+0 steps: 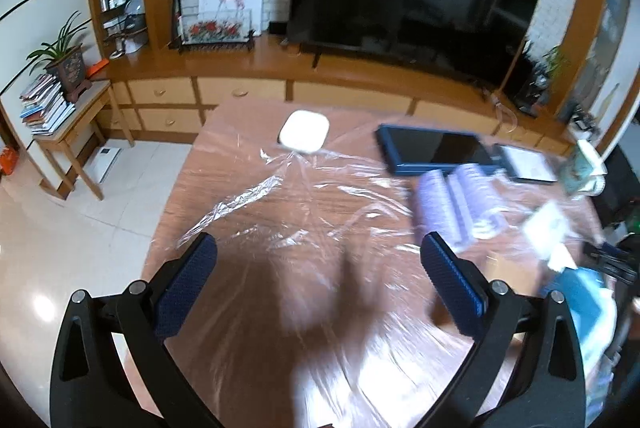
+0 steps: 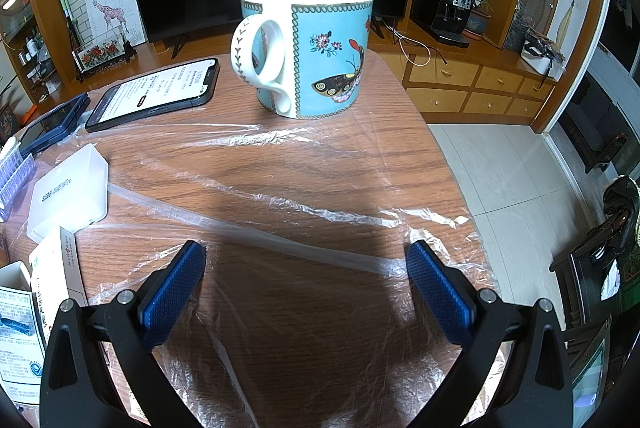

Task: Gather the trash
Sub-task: 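Grasp the yellow paper bag with the left gripper while the right gripper grasps the blue plastic bag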

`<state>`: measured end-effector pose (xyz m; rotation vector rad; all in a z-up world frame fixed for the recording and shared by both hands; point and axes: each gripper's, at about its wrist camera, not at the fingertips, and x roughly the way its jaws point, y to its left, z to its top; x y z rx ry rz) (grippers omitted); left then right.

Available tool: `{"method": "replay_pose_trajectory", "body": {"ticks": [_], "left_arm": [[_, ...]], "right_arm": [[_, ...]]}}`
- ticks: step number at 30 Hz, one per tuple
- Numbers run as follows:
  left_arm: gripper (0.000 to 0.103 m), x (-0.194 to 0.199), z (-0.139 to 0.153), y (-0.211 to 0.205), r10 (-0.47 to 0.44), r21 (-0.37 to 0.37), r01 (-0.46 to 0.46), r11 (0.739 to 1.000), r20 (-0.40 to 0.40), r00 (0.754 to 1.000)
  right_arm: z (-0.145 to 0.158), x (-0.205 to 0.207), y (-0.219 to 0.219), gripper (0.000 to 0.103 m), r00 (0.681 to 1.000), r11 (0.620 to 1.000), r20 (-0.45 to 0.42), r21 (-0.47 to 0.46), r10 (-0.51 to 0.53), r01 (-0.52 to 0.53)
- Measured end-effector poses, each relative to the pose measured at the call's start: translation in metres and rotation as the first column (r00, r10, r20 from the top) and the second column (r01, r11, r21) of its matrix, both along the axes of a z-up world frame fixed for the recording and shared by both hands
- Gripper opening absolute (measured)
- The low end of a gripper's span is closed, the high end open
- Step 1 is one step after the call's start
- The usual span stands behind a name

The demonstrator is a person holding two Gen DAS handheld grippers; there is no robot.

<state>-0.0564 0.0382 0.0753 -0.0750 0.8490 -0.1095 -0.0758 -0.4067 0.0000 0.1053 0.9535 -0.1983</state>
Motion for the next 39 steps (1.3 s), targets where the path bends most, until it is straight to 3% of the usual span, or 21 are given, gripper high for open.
{"method": "replay_pose_trajectory", "body": {"ticks": [6, 12, 15, 17, 20, 23, 27, 33, 36, 39], "left_arm": [[0.101, -0.05, 0.029, -0.005, -0.07, -0.01, 0.071, 0.997, 0.05, 0.996], [0.101, -0.083, 0.037, -0.015, -0.107, -0.012, 0.108, 0.994, 0.06, 0.992], [0.101, -0.095, 0.037, -0.016, -0.115, -0.01, 0.116, 0.993, 0.054, 0.992], [0.101, -0.103, 0.036, -0.017, -0.127, -0.019, 0.128, 0.992, 0.036, 0.991], [0.101, -0.117, 0.033, -0.018, -0.171, -0.067, 0.171, 0.983, -0.002, 0.985], [0.101, -0.129, 0.029, -0.023, -0.222, -0.105, 0.217, 0.97, -0.037, 0.974], [0.101, -0.144, 0.02, -0.036, -0.276, -0.117, 0.267, 0.957, -0.071, 0.959], [0.101, -0.155, -0.003, -0.054, -0.326, -0.13, 0.309, 0.942, -0.138, 0.935], [0.101, -0.157, -0.007, -0.059, -0.327, -0.1, 0.316, 0.944, -0.139, 0.935], [0.101, -0.156, -0.011, -0.061, -0.33, -0.103, 0.317, 0.943, -0.151, 0.932]], "right_arm": [[0.0, 0.0, 0.0, 0.099, 1.0, 1.0, 0.0, 0.0, 0.0, 0.0], [0.002, -0.003, -0.001, 0.099, 1.0, 1.0, -0.014, -0.008, -0.016, 0.016], [0.023, -0.021, 0.006, 0.099, 0.999, 1.0, 0.036, 0.008, -0.008, 0.008], [0.041, -0.032, 0.016, 0.099, 0.996, 0.999, 0.082, -0.028, 0.019, -0.016], [0.077, -0.051, 0.039, 0.099, 0.98, 0.992, 0.159, -0.058, 0.121, -0.113], [0.105, -0.063, 0.073, 0.099, 0.932, 0.951, 0.192, -0.095, 0.309, -0.296], [0.118, -0.079, 0.136, 0.099, 0.832, 0.844, 0.169, -0.214, 0.529, -0.493], [0.111, -0.087, 0.206, 0.099, 0.703, 0.696, 0.092, -0.28, 0.705, -0.662], [0.101, -0.087, 0.227, 0.099, 0.672, 0.656, 0.06, -0.297, 0.738, -0.694], [0.095, -0.09, 0.24, 0.099, 0.667, 0.647, 0.042, -0.296, 0.744, -0.703]]}}
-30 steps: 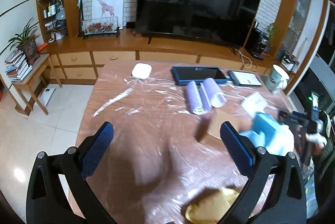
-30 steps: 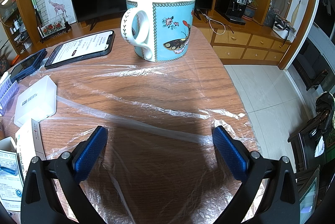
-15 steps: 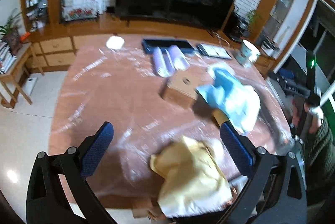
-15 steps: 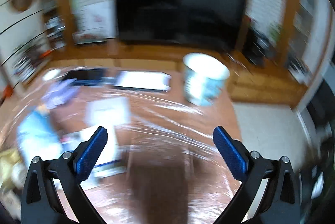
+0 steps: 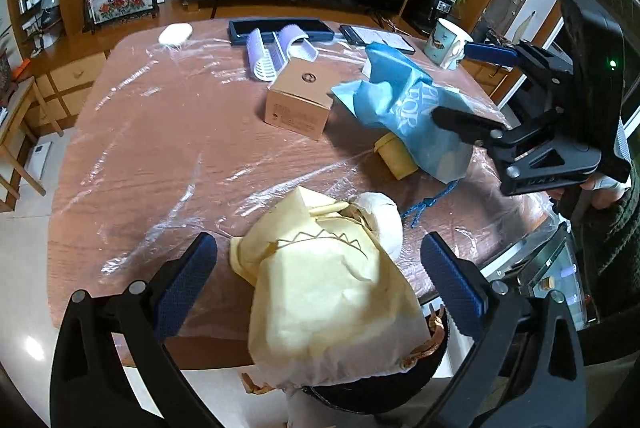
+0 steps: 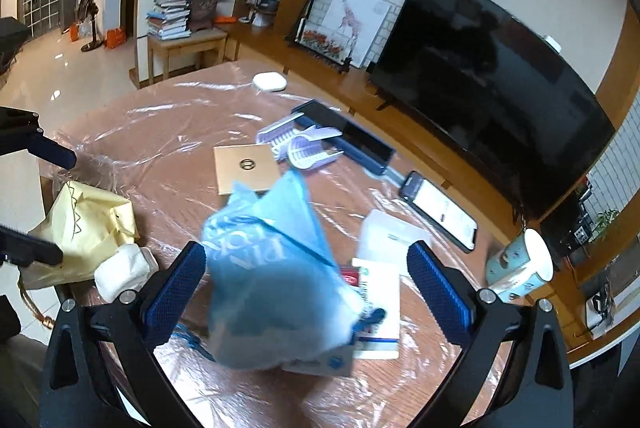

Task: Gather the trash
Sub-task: 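Grasp the yellow paper bag with the left gripper while the right gripper grasps the blue plastic bag, then carry both bags over the black bin beside the table edge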

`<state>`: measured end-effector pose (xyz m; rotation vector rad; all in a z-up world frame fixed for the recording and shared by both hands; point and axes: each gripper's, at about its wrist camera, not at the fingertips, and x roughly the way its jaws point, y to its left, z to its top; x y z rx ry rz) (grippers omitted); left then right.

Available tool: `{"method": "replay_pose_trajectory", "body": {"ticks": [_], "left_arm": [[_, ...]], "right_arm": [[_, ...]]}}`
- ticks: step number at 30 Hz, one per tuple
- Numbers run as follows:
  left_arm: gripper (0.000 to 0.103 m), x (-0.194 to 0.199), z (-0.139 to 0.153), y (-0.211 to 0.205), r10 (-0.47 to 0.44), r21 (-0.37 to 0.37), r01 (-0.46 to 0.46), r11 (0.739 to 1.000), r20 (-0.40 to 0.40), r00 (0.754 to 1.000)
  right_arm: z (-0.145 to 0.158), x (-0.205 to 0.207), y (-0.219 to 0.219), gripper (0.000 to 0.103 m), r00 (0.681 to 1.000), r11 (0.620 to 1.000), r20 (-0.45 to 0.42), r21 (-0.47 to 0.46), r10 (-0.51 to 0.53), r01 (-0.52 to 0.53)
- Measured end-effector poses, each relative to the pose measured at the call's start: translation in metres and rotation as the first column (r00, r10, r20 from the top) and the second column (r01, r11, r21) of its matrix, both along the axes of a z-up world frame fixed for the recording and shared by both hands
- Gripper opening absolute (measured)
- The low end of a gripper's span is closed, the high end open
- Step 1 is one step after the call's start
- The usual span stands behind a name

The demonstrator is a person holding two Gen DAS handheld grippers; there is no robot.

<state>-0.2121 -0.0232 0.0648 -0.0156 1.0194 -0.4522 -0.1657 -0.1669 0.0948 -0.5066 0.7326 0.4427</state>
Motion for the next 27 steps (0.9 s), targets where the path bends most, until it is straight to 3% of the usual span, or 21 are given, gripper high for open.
{"method": "replay_pose_trajectory", "body": {"ticks": [9, 19, 22, 24, 27], "left_arm": [[0.101, 0.009, -0.022, -0.006, -0.01, 0.02, 0.012, 1.0, -0.065, 0.998], [0.101, 0.019, -0.031, -0.001, -0.005, -0.041, 0.0, 0.999, -0.122, 0.992], [0.088, 0.021, -0.031, -0.001, 0.001, -0.034, -0.005, 0.999, -0.117, 0.993], [0.079, 0.02, -0.029, -0.002, -0.009, -0.03, 0.006, 1.0, -0.107, 0.994], [0.071, 0.018, -0.025, -0.001, -0.008, -0.025, 0.006, 1.0, -0.1, 0.995]], "right_arm": [[-0.02, 0.006, 0.023, 0.099, 0.999, 0.994, -0.009, -0.103, 0.041, -0.042], [-0.046, 0.016, 0.041, 0.098, 0.995, 0.974, -0.045, -0.204, 0.091, -0.099], [-0.051, 0.016, 0.043, 0.076, 0.994, 0.969, -0.056, -0.225, 0.094, -0.105], [-0.051, 0.016, 0.042, 0.068, 0.993, 0.971, -0.071, -0.211, 0.098, -0.111], [-0.044, 0.017, 0.035, 0.063, 0.992, 0.984, -0.09, -0.147, 0.089, -0.102]]}}
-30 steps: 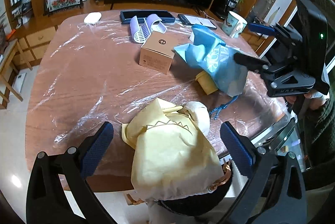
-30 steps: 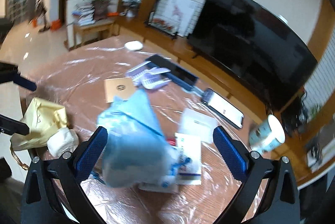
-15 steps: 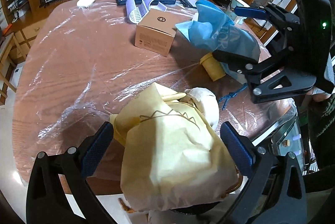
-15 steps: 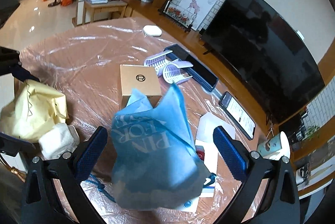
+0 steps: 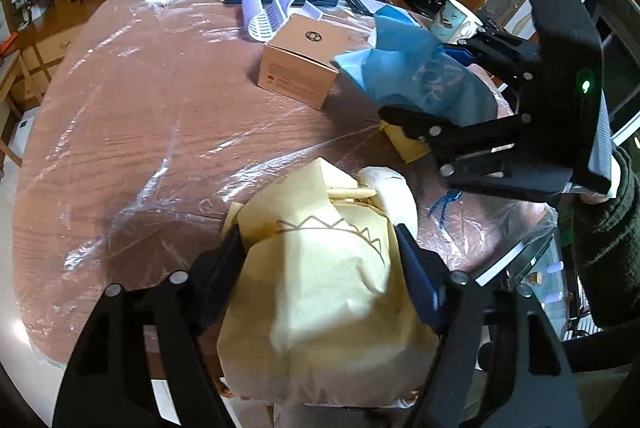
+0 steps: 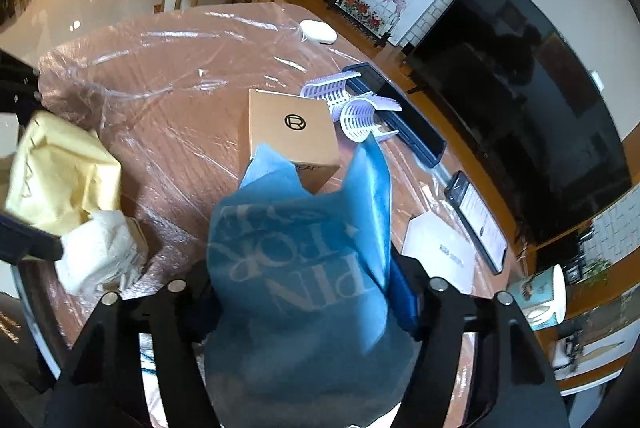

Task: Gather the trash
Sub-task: 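Carry both bags over the black bin beside the table edge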

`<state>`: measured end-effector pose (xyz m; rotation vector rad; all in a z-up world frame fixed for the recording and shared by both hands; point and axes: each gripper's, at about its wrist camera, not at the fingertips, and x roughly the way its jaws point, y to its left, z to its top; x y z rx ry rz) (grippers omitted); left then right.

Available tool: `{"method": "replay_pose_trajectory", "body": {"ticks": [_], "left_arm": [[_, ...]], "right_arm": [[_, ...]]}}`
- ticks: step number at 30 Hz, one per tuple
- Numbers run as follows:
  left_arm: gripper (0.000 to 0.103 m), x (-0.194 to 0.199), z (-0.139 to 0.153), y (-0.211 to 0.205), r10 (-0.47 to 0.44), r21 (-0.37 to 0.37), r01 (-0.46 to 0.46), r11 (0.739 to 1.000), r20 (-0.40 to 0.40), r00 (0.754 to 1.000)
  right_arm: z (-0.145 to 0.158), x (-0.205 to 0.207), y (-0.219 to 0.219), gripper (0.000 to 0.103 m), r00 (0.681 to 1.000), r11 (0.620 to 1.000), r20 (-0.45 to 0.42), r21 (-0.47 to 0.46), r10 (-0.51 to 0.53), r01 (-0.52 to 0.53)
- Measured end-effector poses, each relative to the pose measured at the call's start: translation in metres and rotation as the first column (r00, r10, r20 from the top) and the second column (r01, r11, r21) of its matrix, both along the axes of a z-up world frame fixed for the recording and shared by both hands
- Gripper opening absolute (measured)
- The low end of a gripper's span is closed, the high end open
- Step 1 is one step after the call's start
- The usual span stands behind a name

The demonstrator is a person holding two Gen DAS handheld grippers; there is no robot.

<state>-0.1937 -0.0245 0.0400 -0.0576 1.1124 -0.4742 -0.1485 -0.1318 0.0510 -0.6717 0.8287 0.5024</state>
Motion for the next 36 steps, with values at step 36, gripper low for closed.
{"method": "replay_pose_trajectory", "body": {"ticks": [36], "left_arm": [[0.062, -0.049, 0.057, -0.015, -0.058, -0.138, 0.079, 0.987, 0.148, 0.987]], "right_arm": [[0.064, -0.105, -0.12, 0.059, 0.948, 0.716, -0.311, 0.647, -0.067, 0.263]]}}
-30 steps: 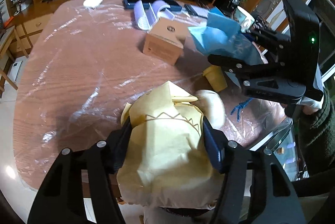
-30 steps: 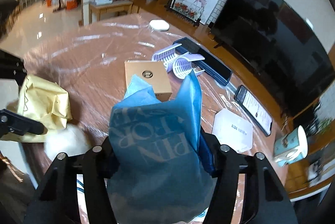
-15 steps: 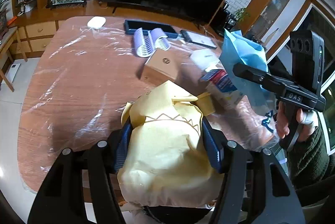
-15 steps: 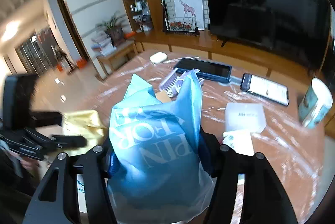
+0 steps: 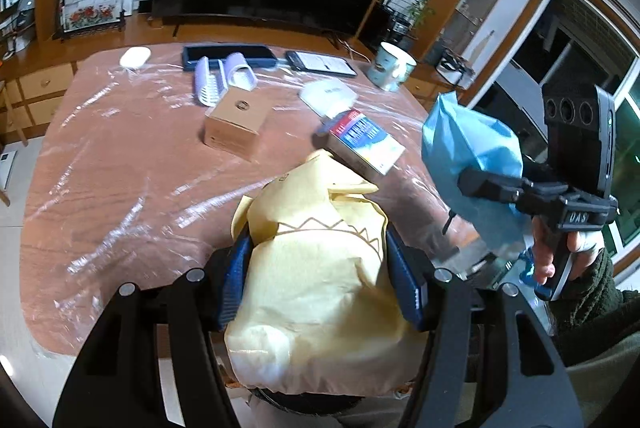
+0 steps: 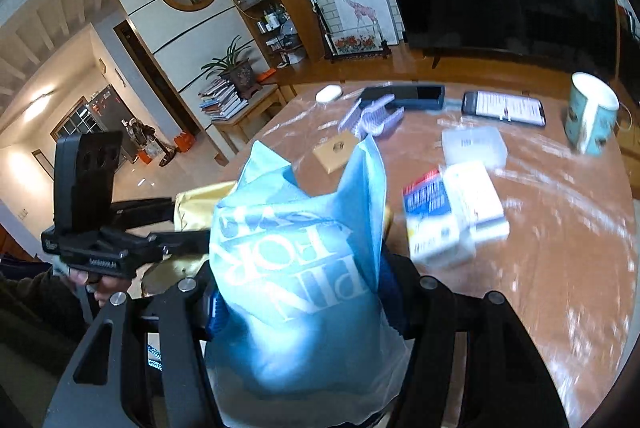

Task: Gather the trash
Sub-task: 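Carry both bags over the black bin beside the table edge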

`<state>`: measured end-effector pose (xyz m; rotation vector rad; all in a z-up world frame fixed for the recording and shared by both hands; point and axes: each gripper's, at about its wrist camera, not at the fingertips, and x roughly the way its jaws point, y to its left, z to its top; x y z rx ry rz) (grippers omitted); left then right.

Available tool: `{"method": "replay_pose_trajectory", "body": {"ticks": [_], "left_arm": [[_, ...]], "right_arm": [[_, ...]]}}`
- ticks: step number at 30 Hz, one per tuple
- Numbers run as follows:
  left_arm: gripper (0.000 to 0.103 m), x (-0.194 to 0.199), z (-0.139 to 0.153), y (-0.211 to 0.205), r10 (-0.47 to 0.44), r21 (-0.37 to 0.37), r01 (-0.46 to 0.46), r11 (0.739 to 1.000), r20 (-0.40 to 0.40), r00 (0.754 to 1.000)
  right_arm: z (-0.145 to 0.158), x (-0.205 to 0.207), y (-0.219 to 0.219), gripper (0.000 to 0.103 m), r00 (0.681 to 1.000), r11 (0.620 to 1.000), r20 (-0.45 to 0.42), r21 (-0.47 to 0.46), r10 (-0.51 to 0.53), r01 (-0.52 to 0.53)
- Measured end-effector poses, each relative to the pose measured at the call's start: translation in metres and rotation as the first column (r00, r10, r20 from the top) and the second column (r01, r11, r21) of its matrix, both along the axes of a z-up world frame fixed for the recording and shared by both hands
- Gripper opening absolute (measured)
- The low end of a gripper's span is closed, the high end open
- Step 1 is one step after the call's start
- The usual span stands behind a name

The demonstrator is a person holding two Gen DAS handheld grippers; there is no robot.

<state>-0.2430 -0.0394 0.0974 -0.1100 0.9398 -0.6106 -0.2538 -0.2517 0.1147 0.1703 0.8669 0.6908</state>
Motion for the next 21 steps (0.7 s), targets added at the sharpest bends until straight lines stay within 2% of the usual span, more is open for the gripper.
{"method": "replay_pose_trajectory", "body": {"ticks": [5, 9, 15, 21], "left_arm": [[0.062, -0.022, -0.004, -0.013, -0.047, 0.018, 0.047, 0.999, 0.0, 0.999], [0.062, -0.043, -0.012, -0.023, -0.093, 0.022, 0.093, 0.995, -0.03, 0.995], [0.062, -0.071, -0.032, -0.042, -0.137, 0.074, 0.142, 0.987, -0.068, 0.988], [0.062, -0.089, -0.059, -0.055, -0.135, 0.137, 0.149, 0.979, -0.106, 0.985]], "right_arm": [[-0.016, -0.027, -0.004, 0.059, 0.998, 1.0, -0.059, 0.015, 0.017, -0.016], [-0.03, -0.046, -0.009, 0.059, 0.993, 0.999, -0.118, 0.034, 0.033, -0.029], [-0.06, -0.067, -0.006, 0.059, 0.979, 0.998, -0.198, 0.005, 0.059, -0.059], [-0.093, -0.078, 0.002, 0.059, 0.963, 0.995, -0.258, -0.039, 0.078, -0.091]]}}
